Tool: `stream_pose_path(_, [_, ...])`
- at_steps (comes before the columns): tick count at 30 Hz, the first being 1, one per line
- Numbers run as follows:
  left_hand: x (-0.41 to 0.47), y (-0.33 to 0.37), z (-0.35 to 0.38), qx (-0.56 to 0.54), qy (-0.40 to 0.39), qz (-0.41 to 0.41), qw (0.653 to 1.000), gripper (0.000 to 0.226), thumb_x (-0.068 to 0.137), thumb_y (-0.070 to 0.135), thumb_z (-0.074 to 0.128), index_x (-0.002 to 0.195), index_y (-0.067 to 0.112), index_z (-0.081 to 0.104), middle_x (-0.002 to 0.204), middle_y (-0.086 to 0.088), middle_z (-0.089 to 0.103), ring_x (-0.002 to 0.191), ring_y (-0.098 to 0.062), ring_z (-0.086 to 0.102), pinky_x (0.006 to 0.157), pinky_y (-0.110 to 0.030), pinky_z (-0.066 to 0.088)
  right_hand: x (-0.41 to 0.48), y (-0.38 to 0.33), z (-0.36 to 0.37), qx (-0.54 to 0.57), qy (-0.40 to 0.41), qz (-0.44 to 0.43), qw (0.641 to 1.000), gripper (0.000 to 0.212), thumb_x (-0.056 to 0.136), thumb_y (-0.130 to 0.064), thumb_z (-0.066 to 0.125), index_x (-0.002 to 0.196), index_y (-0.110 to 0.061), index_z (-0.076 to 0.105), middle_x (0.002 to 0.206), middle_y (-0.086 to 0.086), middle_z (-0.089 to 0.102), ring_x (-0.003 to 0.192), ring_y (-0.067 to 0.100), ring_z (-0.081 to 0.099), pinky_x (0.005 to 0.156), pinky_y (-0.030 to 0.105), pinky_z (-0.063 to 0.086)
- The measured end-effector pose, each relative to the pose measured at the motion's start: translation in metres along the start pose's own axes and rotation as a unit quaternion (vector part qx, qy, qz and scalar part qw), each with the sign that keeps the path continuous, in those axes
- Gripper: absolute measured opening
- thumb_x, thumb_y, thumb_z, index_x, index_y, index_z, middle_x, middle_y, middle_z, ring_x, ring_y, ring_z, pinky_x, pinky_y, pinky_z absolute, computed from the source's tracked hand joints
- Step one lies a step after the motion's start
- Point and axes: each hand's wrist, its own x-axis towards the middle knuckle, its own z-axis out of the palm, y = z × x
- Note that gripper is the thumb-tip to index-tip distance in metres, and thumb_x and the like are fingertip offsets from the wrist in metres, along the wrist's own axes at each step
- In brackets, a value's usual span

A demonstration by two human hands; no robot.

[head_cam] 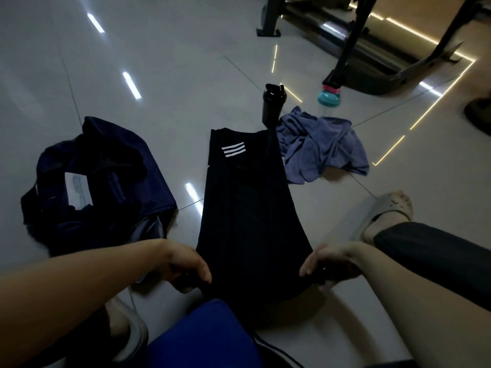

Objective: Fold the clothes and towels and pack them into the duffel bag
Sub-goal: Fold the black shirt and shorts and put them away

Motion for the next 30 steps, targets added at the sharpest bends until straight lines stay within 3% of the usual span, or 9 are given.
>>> stream_pose_path(3, [-0.004,0.008,-0.007,-0.007,-0.039,-0.017,0.999,0.018,0.1,0.008,0.05,0.096,0.01,0.068,0.081,-0.005,0.058,0.062,-0.013,0.05,0.058,-0.022,0.046,-0.003,0.001,-0.001,-0.023,-0.039,0.033,0.998,0.026,0.099,-0.002,0.051,0.097,-0.003,0.077,0.106,0.017,0.059,0.074,0.025,0.062,0.07,0.032,0.058])
stream_pose_path(7, [-0.004,0.023,-0.026,-0.076,-0.018,-0.032,0.996,0.016,0.099,0.008,0.046,0.09,0.009,0.059,0.067,-0.001,0.048,0.047,-0.008,0.042,0.047,-0.018,0.04,-0.004,-0.003,-0.008,0.002,-0.058,0.045,0.997,0.029,0.101,-0.011,0.051,0.094,-0.006,0.079,0.083,0.01,0.057,0.059,0.016,0.056,0.067,0.029,0.056])
stream_pose_path(12, [-0.002,0.04,-0.051,-0.185,0.022,-0.011,0.982,0.021,0.098,0.009,0.047,0.078,0.01,0.053,0.064,-0.001,0.045,0.044,-0.007,0.041,0.042,-0.017,0.038,0.013,-0.019,-0.024,0.161,0.042,0.033,0.985,0.015,0.098,-0.012,0.058,0.093,-0.003,0.07,0.068,0.006,0.054,0.046,0.011,0.051,0.047,0.024,0.052])
stream_pose_path(17, [0.006,0.054,-0.071,-0.224,0.038,0.025,0.973,0.017,0.1,0.012,0.043,0.089,0.01,0.057,0.066,-0.001,0.047,0.049,-0.008,0.04,0.044,-0.017,0.038,0.041,-0.042,-0.039,0.277,0.111,-0.027,0.954,0.022,0.102,-0.019,0.045,0.081,-0.014,0.044,0.053,0.001,0.042,0.035,0.008,0.034,0.033,0.018,0.034])
stream_pose_path(23, [0.033,0.076,-0.101,-0.277,0.045,0.051,0.959,0.018,0.097,0.014,0.043,0.084,0.013,0.055,0.064,0.0,0.043,0.047,-0.007,0.035,0.041,-0.016,0.033,0.068,-0.091,-0.058,0.284,0.088,-0.052,0.953,0.029,0.102,-0.016,0.038,0.073,-0.017,0.04,0.051,-0.003,0.035,0.031,0.006,0.028,0.031,0.015,0.025])
stream_pose_path(30, [0.066,0.106,-0.133,-0.353,0.082,0.076,0.929,0.026,0.095,0.019,0.039,0.07,0.021,0.043,0.059,0.004,0.033,0.043,-0.006,0.025,0.04,-0.016,0.017,0.1,-0.14,-0.091,0.237,0.057,-0.047,0.969,0.037,0.102,-0.018,0.04,0.066,-0.021,0.035,0.051,-0.006,0.03,0.035,0.006,0.023,0.037,0.017,0.017])
